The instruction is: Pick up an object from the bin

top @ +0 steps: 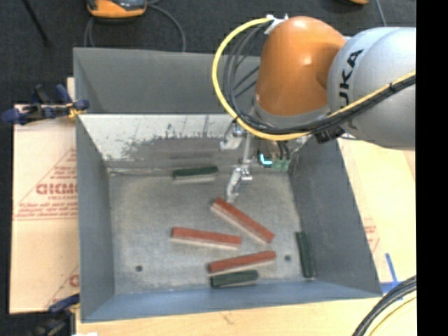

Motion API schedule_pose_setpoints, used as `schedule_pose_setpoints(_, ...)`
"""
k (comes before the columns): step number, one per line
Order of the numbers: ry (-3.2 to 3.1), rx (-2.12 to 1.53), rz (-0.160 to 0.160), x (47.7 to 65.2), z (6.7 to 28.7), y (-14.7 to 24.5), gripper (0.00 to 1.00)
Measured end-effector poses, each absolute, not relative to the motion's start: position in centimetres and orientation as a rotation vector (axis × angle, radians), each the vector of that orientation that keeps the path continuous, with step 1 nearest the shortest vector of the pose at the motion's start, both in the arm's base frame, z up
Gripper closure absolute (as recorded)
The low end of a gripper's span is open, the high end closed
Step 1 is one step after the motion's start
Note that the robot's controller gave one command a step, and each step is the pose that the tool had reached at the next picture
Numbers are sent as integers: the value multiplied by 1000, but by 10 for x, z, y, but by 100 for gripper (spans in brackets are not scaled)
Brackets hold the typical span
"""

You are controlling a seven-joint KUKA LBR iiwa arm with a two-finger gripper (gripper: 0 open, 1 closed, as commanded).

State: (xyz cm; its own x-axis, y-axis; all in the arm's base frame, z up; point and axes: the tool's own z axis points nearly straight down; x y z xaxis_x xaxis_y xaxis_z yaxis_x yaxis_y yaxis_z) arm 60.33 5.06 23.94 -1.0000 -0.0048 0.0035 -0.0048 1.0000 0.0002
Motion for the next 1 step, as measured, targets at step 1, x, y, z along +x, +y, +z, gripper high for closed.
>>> schedule_pose_setpoints(1,-3146,6,-1,605,244,50,0)
